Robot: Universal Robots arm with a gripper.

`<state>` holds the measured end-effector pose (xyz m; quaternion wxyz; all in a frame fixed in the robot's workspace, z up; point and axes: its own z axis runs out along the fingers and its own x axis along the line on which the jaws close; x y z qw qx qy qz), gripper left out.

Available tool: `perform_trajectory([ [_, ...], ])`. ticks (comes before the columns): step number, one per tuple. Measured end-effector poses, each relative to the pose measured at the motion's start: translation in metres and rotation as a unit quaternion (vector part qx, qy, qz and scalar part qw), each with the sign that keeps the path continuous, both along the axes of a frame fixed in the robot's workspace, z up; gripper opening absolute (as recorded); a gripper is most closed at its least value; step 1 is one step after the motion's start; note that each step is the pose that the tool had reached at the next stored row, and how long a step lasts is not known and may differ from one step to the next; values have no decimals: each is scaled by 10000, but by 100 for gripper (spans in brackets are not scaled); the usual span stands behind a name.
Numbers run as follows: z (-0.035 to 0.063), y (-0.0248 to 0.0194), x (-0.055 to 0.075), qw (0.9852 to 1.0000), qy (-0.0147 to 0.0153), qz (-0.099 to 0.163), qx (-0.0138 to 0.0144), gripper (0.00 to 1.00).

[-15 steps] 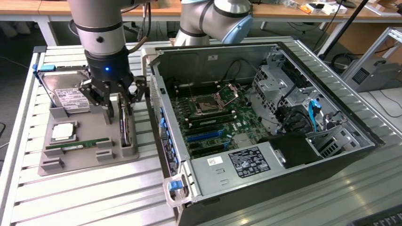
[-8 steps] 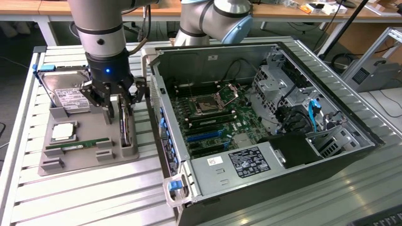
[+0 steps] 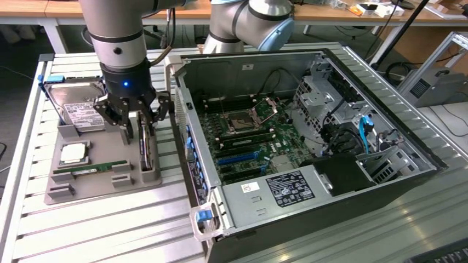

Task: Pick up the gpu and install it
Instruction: 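Pick up the gpu and move the gpu toward the slot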

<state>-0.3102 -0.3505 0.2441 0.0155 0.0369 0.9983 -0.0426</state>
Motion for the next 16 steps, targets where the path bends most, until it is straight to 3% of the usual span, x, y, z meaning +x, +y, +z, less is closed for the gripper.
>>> perform_trajectory([
  [3, 0, 0, 0, 10000, 0, 0, 0, 46],
  [7, 0, 0, 0, 10000, 0, 0, 0, 28],
  [16, 0, 0, 0, 10000, 0, 0, 0, 27],
])
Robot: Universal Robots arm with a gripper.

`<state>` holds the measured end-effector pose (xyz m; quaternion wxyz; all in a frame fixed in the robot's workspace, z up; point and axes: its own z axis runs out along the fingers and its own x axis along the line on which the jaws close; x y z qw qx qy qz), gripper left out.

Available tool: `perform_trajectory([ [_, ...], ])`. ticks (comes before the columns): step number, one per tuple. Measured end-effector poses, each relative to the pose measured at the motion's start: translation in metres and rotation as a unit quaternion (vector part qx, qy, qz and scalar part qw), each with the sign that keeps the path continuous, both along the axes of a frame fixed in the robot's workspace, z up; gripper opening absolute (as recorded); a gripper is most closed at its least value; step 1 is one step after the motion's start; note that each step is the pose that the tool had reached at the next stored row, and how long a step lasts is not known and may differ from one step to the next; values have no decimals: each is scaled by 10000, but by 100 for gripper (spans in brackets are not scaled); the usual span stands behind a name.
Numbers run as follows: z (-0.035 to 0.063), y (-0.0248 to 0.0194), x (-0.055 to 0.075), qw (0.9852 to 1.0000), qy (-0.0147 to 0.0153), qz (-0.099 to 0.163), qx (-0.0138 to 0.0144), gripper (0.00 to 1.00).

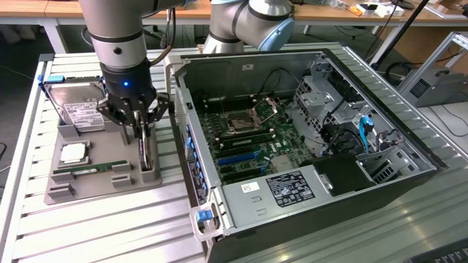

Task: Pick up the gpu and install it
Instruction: 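Pick up the gpu and move the gpu toward the slot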

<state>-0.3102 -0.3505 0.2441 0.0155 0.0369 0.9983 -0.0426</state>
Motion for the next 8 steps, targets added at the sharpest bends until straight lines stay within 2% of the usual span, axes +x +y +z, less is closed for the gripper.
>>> perform_trajectory([
  [8, -1, 0, 24, 10000, 5, 0, 0, 27],
])
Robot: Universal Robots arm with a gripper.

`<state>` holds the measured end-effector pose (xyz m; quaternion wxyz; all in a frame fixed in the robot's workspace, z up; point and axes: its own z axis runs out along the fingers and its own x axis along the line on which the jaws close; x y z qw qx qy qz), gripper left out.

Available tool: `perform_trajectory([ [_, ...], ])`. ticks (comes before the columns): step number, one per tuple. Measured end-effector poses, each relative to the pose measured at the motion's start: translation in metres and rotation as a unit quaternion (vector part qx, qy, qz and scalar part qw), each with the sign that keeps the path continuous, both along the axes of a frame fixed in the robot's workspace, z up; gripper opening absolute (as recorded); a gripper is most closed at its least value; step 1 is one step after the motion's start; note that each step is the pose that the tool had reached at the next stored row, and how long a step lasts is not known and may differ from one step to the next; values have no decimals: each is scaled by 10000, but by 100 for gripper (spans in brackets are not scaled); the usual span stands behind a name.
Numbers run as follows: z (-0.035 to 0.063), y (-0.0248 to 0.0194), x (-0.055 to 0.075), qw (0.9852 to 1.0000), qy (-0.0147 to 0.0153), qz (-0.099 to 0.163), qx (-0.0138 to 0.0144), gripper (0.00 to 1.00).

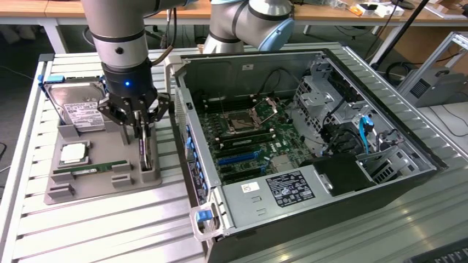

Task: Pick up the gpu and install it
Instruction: 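Pick up the gpu and move the gpu toward the slot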

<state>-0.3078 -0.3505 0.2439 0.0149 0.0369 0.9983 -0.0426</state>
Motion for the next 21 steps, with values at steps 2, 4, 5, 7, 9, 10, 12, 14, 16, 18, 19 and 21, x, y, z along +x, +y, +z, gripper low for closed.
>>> perform_trajectory([
  [2, 0, 0, 0, 10000, 0, 0, 0, 27],
  [4, 2, 0, 0, 10000, -1, 0, 0, 27],
  [5, 7, 0, 1, 10000, 0, 0, 0, 27],
  [7, 17, 0, 0, 10000, 1, 0, 0, 27],
  [9, 25, 0, 0, 10000, -1, 0, 1, 27],
  [10, 28, 0, 0, 10000, 0, 0, 0, 27],
  [12, 35, 0, 0, 10000, 1, 0, 0, 27],
  [14, 40, 0, 0, 10000, 0, 0, 0, 27],
  [16, 46, 0, 0, 10000, 0, 0, 0, 27],
  [18, 54, 0, 0, 10000, 1, 0, 0, 27],
  [19, 57, 0, 0, 10000, 0, 0, 0, 27],
  [21, 67, 0, 0, 10000, 1, 0, 0, 27],
])
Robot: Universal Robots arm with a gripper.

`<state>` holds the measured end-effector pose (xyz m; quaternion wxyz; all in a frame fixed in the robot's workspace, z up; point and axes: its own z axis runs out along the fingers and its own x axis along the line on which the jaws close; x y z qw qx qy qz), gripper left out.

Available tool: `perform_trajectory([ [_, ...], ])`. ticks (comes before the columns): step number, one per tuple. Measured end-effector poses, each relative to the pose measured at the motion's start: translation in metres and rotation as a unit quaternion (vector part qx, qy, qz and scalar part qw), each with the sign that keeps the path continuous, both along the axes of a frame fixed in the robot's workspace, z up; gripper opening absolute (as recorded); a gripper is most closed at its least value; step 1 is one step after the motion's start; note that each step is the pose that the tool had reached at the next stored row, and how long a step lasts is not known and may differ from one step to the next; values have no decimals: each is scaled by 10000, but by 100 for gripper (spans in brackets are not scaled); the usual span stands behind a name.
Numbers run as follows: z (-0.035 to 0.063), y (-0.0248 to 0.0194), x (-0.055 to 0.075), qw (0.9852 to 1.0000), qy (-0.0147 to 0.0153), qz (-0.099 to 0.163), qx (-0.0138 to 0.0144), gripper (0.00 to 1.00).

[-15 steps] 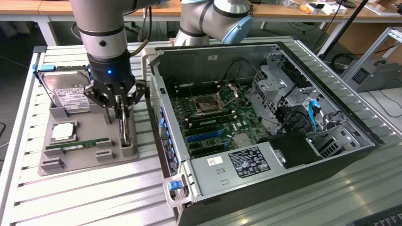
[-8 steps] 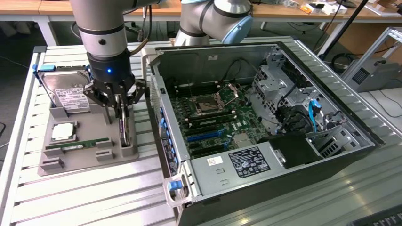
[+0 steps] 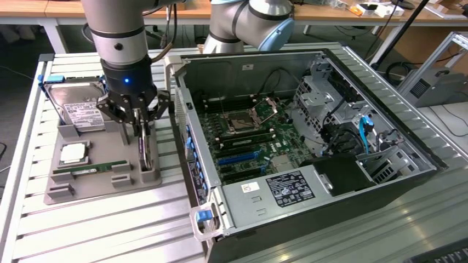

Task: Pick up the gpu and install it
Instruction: 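Pick up the gpu and move the gpu toward the slot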

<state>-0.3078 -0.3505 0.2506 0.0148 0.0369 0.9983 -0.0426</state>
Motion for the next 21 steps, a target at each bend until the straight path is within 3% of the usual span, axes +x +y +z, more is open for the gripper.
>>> perform_trajectory([
  [21, 94, 0, 0, 10000, -1, 0, 0, 27],
])
